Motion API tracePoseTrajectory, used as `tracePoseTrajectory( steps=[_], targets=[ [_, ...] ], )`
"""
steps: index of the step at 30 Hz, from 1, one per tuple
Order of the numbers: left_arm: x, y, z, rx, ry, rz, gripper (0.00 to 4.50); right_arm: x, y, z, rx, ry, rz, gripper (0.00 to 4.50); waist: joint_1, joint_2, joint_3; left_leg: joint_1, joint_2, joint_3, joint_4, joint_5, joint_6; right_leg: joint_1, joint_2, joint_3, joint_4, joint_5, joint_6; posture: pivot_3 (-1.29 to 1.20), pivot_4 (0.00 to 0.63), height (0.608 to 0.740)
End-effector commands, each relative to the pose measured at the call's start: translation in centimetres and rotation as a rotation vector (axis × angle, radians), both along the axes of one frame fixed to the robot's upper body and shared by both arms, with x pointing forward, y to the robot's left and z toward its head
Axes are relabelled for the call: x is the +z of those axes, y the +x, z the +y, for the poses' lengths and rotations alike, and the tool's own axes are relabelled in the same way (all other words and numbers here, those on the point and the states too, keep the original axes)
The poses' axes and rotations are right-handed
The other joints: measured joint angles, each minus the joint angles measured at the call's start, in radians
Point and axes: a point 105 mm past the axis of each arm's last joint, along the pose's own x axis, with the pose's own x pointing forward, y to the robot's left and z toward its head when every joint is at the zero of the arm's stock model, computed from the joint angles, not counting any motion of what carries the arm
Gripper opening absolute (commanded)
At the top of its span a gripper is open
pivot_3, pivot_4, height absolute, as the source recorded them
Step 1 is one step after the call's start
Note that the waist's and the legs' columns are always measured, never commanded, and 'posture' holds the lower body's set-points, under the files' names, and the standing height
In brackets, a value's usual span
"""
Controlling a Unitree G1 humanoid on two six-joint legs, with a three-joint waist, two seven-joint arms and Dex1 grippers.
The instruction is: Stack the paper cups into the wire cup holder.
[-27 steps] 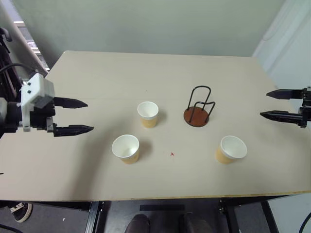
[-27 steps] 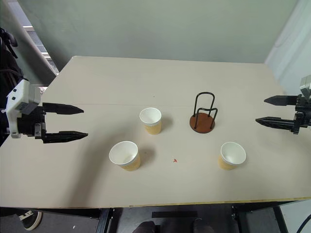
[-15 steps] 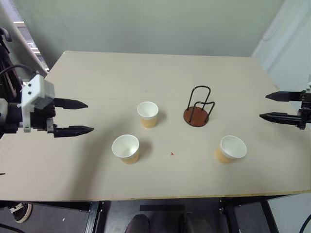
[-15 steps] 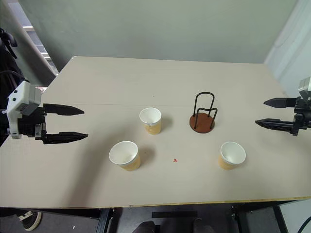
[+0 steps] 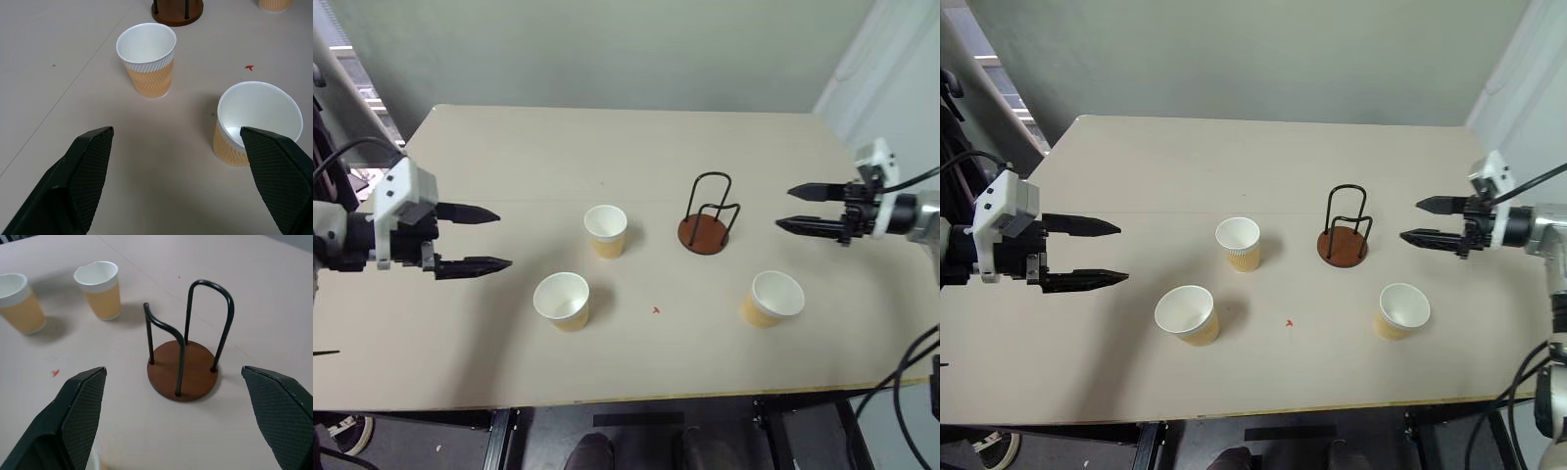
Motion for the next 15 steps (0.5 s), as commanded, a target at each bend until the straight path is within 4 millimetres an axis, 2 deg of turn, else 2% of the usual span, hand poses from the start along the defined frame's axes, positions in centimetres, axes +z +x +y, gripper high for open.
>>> tracePoseTrajectory(
  steps=[1,9,15],
  targets=[
    [1.2,-0.4,-0.8,-0.033,0.000,-0.049,4.44,0.2,1.0,0.9,-0.005,-0.030,-0.035,4.50,0.001,0.000,0.000,0.000,0.000,0.000,0.000,0.000,0.000,0.000,0.000,0.000,0.000,0.000,0.000,0.00,0.150,0.740],
    [1.1,-0.5,-1.9,-0.046,-0.028,-0.058,4.44,-1.9,2.8,4.0,0.006,-0.024,-0.024,4.50,0.001,0.000,0.000,-0.001,0.000,-0.001,0.000,0.000,0.000,0.000,0.000,-0.001,0.000,0.000,0.000,0.00,0.150,0.740],
    [1.2,-0.8,-2.3,-0.047,-0.036,-0.061,4.44,-2.5,3.7,4.8,-0.011,-0.023,-0.036,4.50,0.002,0.000,0.000,-0.001,0.000,0.000,0.000,0.000,0.000,0.000,0.000,-0.001,0.000,0.000,0.000,0.00,0.150,0.740]
  ],
)
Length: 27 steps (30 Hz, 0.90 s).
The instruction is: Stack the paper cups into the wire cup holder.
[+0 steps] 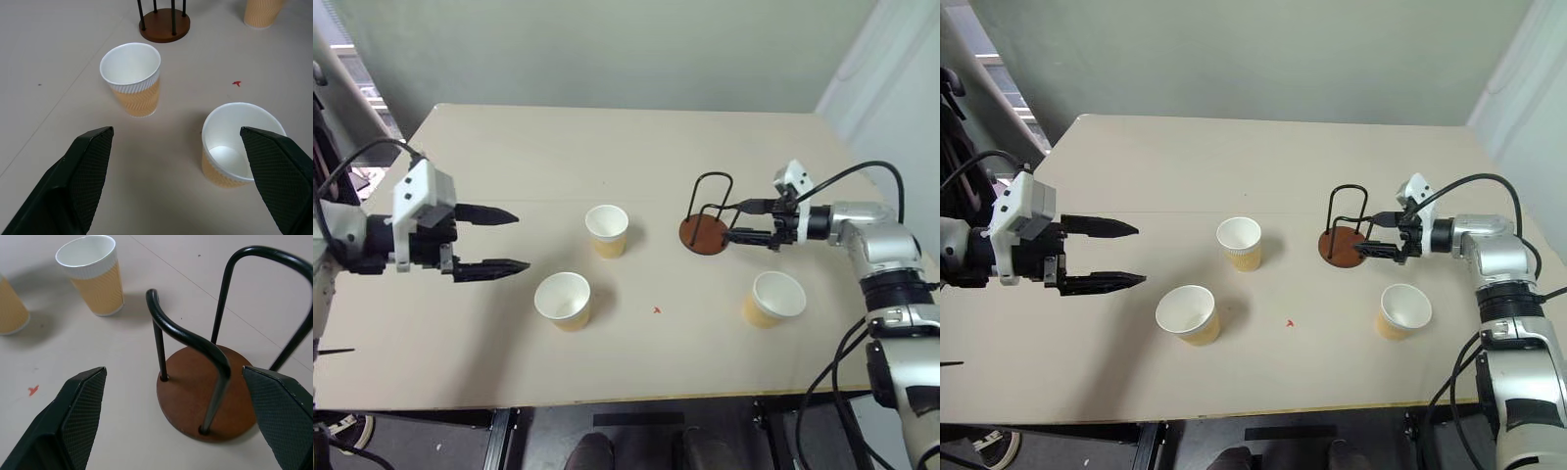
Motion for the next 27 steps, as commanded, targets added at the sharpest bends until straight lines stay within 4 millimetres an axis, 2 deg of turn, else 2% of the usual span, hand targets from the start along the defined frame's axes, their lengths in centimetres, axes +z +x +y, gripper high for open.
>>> tracePoseTrajectory(
  steps=[1,4,10,15,21,27],
  targets=[
    [1.4,-0.5,-0.3,-0.005,-0.002,-0.058,4.44,1.2,0.6,-0.1,-0.014,-0.015,-0.062,4.50,0.000,0.000,0.000,0.000,0.000,0.000,0.000,0.000,0.000,0.000,0.000,0.000,0.000,0.000,0.000,0.00,0.150,0.740],
    [1.5,-0.6,-0.3,-0.002,-0.001,-0.060,4.50,1.3,0.7,0.0,-0.011,-0.011,-0.066,3.95,0.001,0.000,0.000,0.000,0.000,0.000,0.000,0.000,0.000,0.000,0.000,0.000,0.000,0.000,0.000,0.00,0.150,0.740],
    [1.5,-0.5,-0.3,0.003,0.001,-0.061,4.50,1.9,0.0,0.4,0.045,-0.001,-0.065,1.84,0.001,0.000,0.000,0.000,0.000,0.000,0.000,0.000,0.000,0.000,0.000,0.000,0.000,0.000,0.000,0.00,0.150,0.740],
    [1.4,-0.3,-0.4,0.006,0.011,-0.063,4.50,2.3,-1.4,1.2,0.132,-0.003,-0.060,0.02,0.001,0.000,0.000,0.000,0.000,0.000,0.000,0.000,0.000,0.000,0.000,0.000,0.000,0.000,0.000,0.00,0.150,0.740],
    [1.6,-0.1,-0.2,0.009,0.018,-0.067,4.50,3.0,-4.2,3.0,0.271,-0.003,-0.051,0.02,0.001,0.000,0.000,-0.001,0.000,0.000,0.000,0.000,-0.001,0.000,0.000,0.000,-0.001,0.000,0.000,0.00,0.150,0.740],
    [1.7,0.0,-0.1,0.012,0.026,-0.067,4.50,2.6,-9.5,5.8,0.500,-0.088,-0.037,0.02,-0.001,0.000,0.000,-0.001,0.000,0.002,0.000,0.000,-0.001,0.000,0.001,0.000,-0.002,0.000,0.000,0.00,0.150,0.740]
  ],
)
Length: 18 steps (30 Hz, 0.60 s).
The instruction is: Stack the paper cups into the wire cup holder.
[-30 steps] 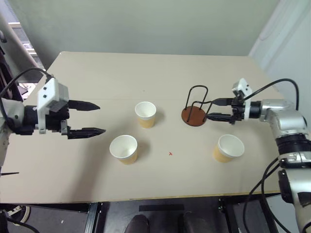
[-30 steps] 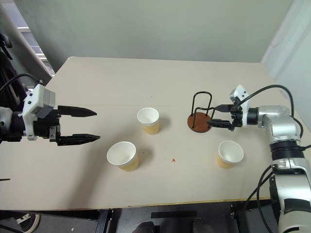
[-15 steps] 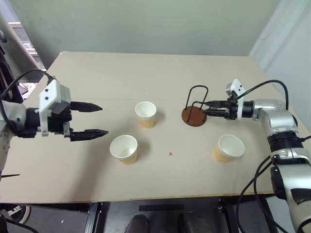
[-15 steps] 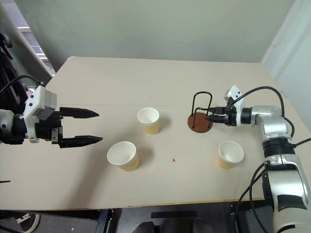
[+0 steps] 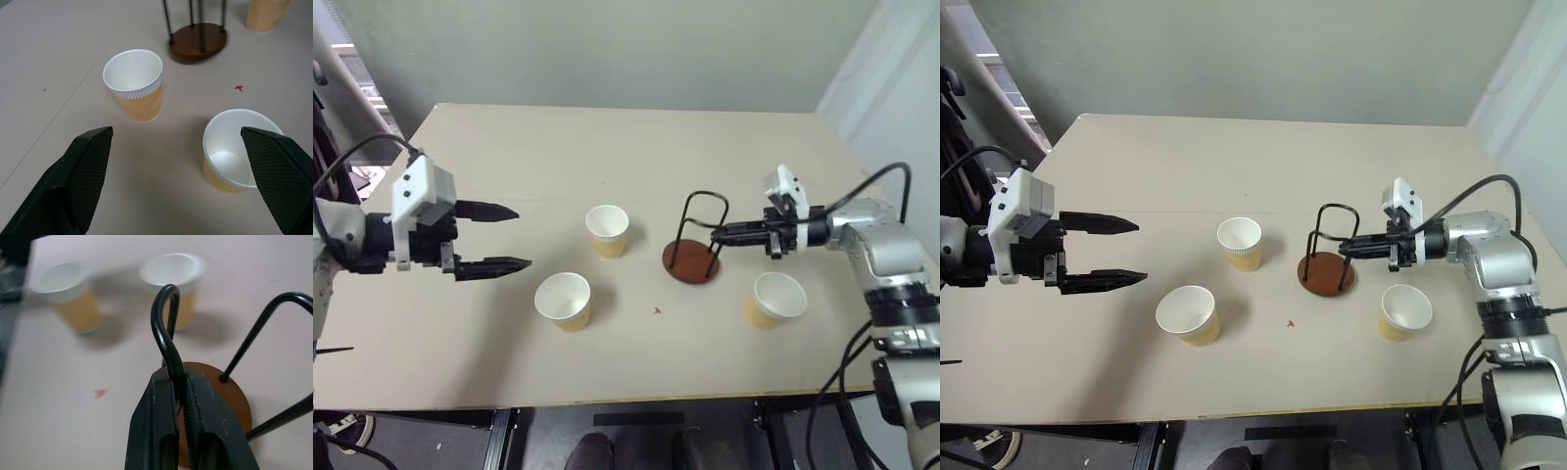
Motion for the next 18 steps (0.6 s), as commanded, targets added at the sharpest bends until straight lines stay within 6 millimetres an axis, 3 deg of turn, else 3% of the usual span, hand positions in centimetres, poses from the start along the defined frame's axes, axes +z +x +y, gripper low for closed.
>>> tracePoseTrajectory(
  steps=[1,8,18],
  targets=[
    [1.1,-0.1,-0.1,-0.008,0.024,-0.040,4.50,0.8,-3.3,2.1,0.154,-0.028,-0.040,0.02,-0.001,0.000,0.000,0.000,0.000,0.000,0.000,0.000,0.000,0.000,0.001,0.000,0.000,0.000,0.000,0.00,0.150,0.740],
    [0.9,-1.0,-1.6,-0.098,0.033,-0.013,4.50,-1.1,-4.8,4.6,0.198,-0.081,-0.091,0.02,-0.002,0.000,0.000,0.001,0.001,-0.002,0.002,0.000,0.000,0.001,0.002,0.000,0.000,0.001,0.001,0.00,0.150,0.740],
    [0.4,-3.5,-2.8,-0.202,0.085,0.065,4.50,-2.0,-6.6,6.0,0.300,-0.101,-0.087,0.02,-0.003,-0.001,0.000,0.001,0.001,-0.002,0.001,0.000,0.000,0.001,0.006,0.001,0.000,0.001,0.001,0.00,0.150,0.740]
  ],
)
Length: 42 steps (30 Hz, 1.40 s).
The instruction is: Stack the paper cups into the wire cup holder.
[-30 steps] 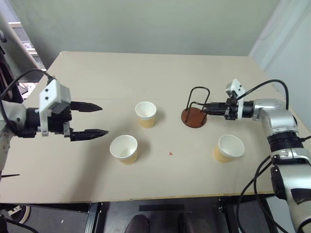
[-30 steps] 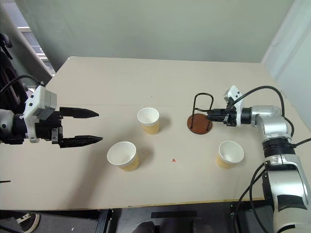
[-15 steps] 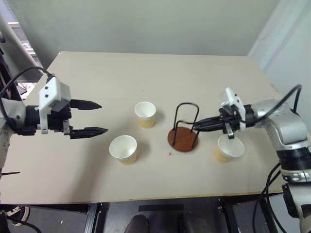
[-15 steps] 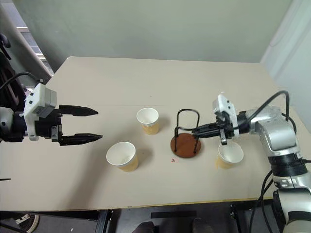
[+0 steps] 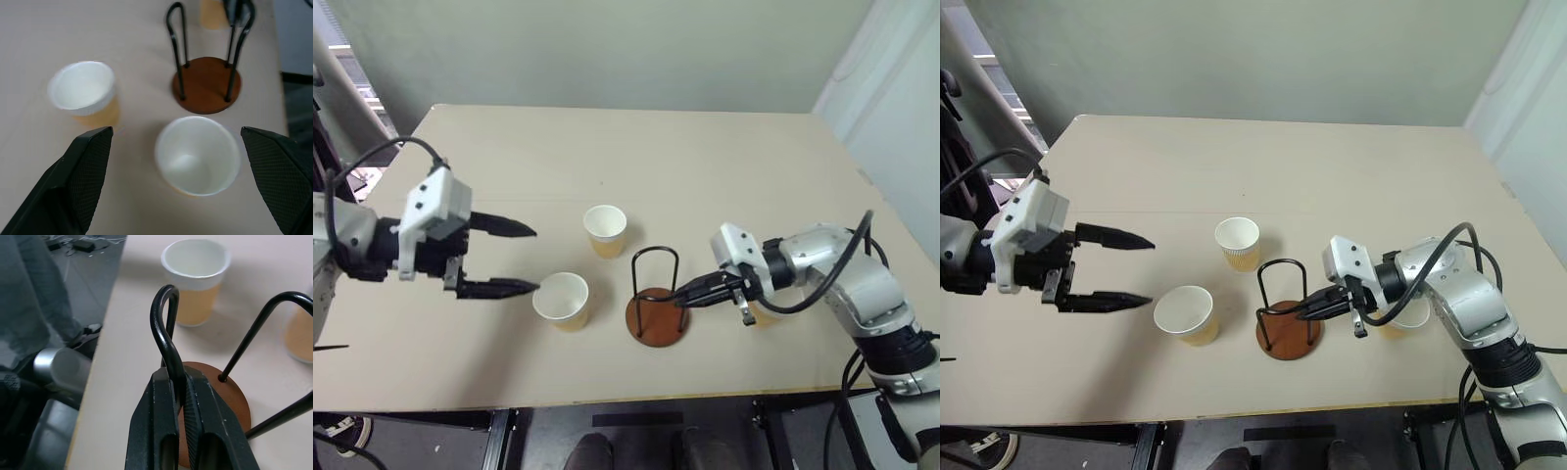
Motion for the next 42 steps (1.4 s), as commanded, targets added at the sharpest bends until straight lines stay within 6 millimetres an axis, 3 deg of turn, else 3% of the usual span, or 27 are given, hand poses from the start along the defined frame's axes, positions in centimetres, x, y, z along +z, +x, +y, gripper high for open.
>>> tracePoseTrajectory(
  steps=[1,13,19,23,30,36,42],
  targets=[
    [0.9,-0.9,-0.2,-0.019,0.013,-0.022,4.50,0.8,-0.8,0.5,0.055,0.008,-0.041,0.02,0.000,0.000,0.000,0.000,0.000,0.000,0.000,0.000,0.000,0.000,0.000,0.000,0.000,0.000,0.000,0.00,0.150,0.740],
    [0.4,-1.5,-1.1,-0.047,0.003,0.001,4.50,-0.5,-0.4,0.2,0.054,-0.061,-0.057,0.02,0.000,-0.001,0.000,0.000,0.003,0.000,0.000,0.000,0.000,0.000,0.000,0.000,0.001,0.000,0.000,0.00,0.150,0.740],
    [0.3,-1.5,-1.2,-0.060,0.007,0.007,4.50,-0.1,-0.3,-0.1,0.050,-0.064,-0.068,1.78,0.000,-0.001,0.000,0.001,0.003,0.000,0.000,0.000,0.000,0.000,0.000,0.000,0.001,0.000,0.000,0.00,0.150,0.740],
    [0.2,-1.2,-1.3,-0.065,0.005,0.007,4.50,2.9,-0.2,-1.4,0.032,-0.037,-0.119,3.18,0.001,-0.001,0.000,0.000,0.003,0.000,0.000,0.000,0.000,0.000,0.000,0.000,0.001,0.000,0.000,0.00,0.150,0.740],
    [0.1,-1.0,-2.0,-0.118,-0.003,0.010,4.50,7.8,-0.2,-4.9,-0.061,-0.079,-0.251,3.18,0.006,-0.001,0.000,0.000,0.002,0.000,0.000,0.000,0.000,0.000,0.000,0.001,0.000,0.000,0.000,0.00,0.150,0.740],
    [-1.2,-1.7,-3.4,-0.209,0.008,0.073,4.50,4.4,-0.6,-9.9,-0.227,-0.265,-0.150,3.18,0.011,-0.001,0.000,0.000,0.003,0.000,0.000,-0.002,-0.001,0.002,-0.001,0.001,-0.001,0.000,-0.001,0.00,0.150,0.740],
    [-1.3,-1.6,-3.7,-0.212,0.003,0.080,4.50,1.3,0.1,-11.3,-0.304,-0.356,-0.122,3.18,0.001,-0.001,0.000,0.002,0.003,0.003,0.000,-0.002,0.000,0.002,0.001,0.002,0.000,0.000,0.000,0.00,0.150,0.740]
  ],
)
